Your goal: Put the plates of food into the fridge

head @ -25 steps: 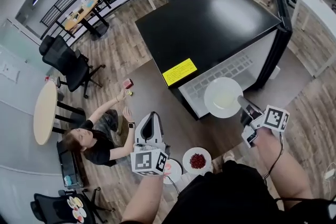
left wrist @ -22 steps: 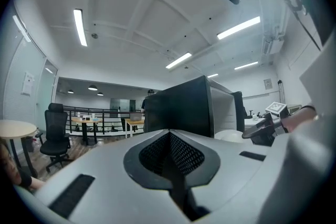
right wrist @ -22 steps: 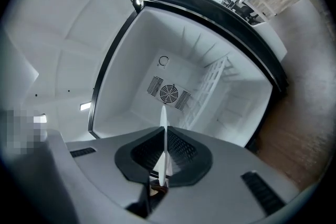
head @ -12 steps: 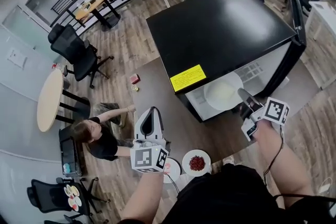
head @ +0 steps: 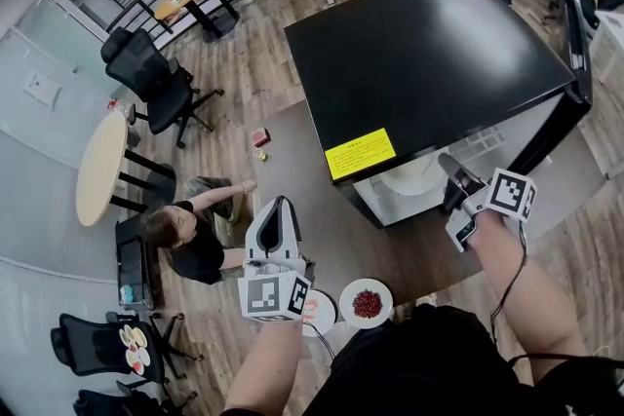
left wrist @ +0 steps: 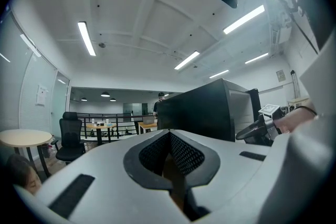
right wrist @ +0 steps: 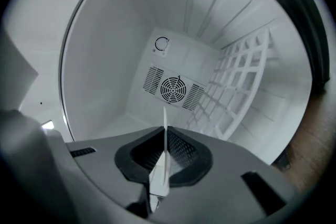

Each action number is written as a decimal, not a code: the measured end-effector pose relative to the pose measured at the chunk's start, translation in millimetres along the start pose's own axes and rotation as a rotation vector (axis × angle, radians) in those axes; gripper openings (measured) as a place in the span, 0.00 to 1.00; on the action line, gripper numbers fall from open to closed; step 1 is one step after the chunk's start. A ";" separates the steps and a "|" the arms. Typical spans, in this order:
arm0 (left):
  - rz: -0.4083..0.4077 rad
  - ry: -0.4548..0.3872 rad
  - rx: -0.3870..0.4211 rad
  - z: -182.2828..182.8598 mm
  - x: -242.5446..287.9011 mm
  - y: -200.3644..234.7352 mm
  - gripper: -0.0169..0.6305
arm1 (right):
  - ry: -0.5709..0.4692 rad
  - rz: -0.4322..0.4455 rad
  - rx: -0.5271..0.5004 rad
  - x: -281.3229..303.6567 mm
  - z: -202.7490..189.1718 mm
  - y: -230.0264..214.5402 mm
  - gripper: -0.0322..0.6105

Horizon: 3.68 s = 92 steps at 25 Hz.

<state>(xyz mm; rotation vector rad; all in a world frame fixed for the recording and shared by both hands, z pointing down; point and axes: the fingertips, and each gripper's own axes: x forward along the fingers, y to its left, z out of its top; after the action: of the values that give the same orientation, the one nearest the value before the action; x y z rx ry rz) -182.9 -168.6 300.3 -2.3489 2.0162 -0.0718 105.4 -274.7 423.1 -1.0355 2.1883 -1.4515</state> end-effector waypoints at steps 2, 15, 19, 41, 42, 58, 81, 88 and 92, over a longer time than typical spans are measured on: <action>0.015 0.005 0.006 0.0 0.5 3.6 0.03 | 0.012 -0.008 -0.013 6.8 1.7 -3.7 0.08; 0.044 0.035 -0.003 -15.8 8.0 25.9 0.03 | 0.068 -0.042 0.011 44.7 -5.8 -14.7 0.08; 0.046 0.061 -0.015 -25.0 9.0 27.8 0.03 | 0.082 -0.064 0.010 49.6 -7.9 -18.4 0.08; 0.051 0.073 -0.031 -34.8 2.2 37.1 0.03 | 0.119 -0.223 -0.274 57.9 -10.9 -22.3 0.08; 0.053 0.076 -0.032 -33.4 2.3 36.5 0.03 | 0.120 -0.232 -0.296 58.1 -10.3 -23.2 0.08; 0.087 0.083 -0.040 -39.5 -9.1 38.2 0.03 | 0.244 -0.412 -0.772 63.3 -10.9 -38.7 0.16; 0.103 0.060 -0.016 -13.3 -17.6 -9.8 0.03 | 0.118 -0.404 -1.030 28.0 27.9 -6.0 0.16; 0.116 0.050 -0.013 -13.7 -32.6 -24.4 0.03 | 0.055 -0.353 -1.097 20.5 25.0 8.5 0.16; 0.102 0.060 -0.027 -22.8 -39.8 -20.6 0.03 | -0.006 -0.335 -1.136 11.8 21.3 22.9 0.16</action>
<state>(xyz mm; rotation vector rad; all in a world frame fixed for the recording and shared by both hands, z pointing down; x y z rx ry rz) -170.1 -126.2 324.2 -2.2813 2.1743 -0.1135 101.4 -292.1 394.9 -1.7550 2.9363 -0.1223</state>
